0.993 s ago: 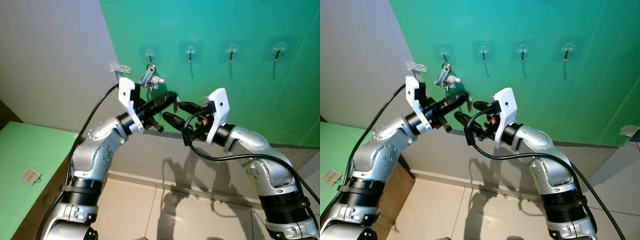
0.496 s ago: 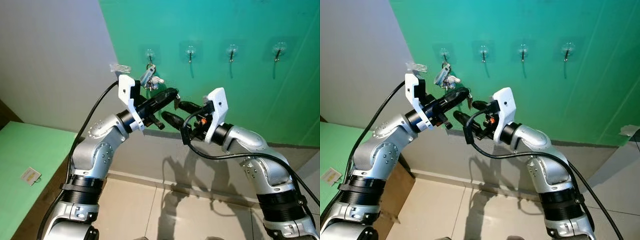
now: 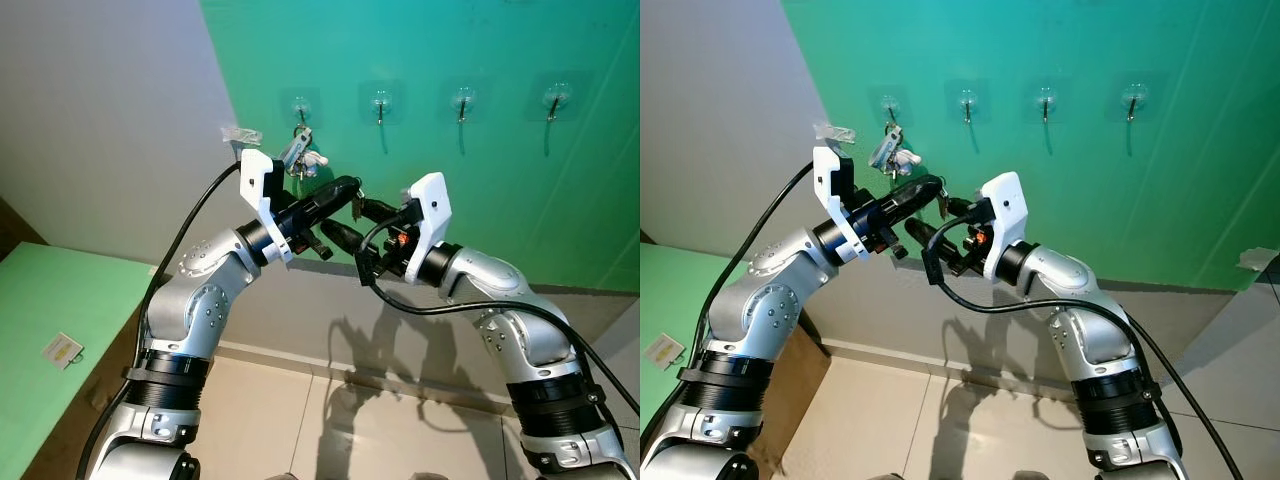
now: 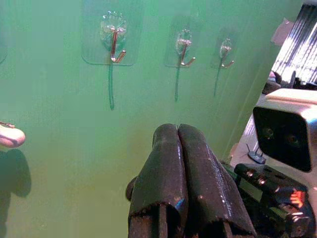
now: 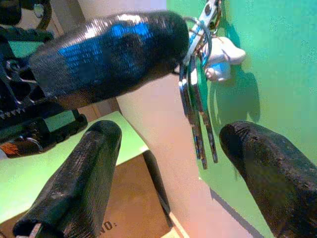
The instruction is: Hang keys on a hook
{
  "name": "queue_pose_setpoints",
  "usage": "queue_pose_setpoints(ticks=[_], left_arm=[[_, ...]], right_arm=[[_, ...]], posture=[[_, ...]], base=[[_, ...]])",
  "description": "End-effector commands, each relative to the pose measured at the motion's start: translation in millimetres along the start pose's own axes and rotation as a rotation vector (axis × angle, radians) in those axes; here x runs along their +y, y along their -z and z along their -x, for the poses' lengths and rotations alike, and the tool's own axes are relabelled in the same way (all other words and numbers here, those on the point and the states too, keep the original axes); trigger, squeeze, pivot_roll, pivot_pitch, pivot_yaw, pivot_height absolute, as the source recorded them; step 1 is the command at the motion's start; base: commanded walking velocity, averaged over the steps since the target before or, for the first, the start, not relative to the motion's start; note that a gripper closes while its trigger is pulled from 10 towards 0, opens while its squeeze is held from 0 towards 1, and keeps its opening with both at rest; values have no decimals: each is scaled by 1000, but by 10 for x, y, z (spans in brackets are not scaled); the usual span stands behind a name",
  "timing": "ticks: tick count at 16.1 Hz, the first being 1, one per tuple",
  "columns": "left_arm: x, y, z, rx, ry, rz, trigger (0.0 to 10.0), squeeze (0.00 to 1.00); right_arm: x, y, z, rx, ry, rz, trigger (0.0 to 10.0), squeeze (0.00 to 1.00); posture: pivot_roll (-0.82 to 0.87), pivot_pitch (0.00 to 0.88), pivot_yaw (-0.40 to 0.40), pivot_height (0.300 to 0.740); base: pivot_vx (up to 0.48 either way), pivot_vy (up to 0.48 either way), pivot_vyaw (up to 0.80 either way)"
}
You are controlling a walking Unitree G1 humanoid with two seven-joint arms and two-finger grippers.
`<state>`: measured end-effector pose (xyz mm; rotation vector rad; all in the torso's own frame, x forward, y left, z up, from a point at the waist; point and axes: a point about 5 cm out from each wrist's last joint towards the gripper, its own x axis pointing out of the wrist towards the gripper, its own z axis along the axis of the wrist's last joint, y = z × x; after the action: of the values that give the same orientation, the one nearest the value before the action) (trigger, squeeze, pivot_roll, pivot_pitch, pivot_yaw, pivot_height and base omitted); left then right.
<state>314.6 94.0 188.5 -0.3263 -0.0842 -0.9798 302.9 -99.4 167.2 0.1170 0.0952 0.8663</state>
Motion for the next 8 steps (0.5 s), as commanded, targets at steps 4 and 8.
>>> queue_pose_setpoints(ticks=[4,8], left_arm=[[-32,-53,-2,-8,25,-14,0,0],[-50,-55,4,-8,33,-11,0,0]], right_arm=[[-13,-56,-63,-15,15,22,4745,0],[-58,-61,-56,-21,49,19,0,0]], posture=[[-221,0,131,740],[-219,0,130,740]], base=[[0,0,0],[0,0,0]])
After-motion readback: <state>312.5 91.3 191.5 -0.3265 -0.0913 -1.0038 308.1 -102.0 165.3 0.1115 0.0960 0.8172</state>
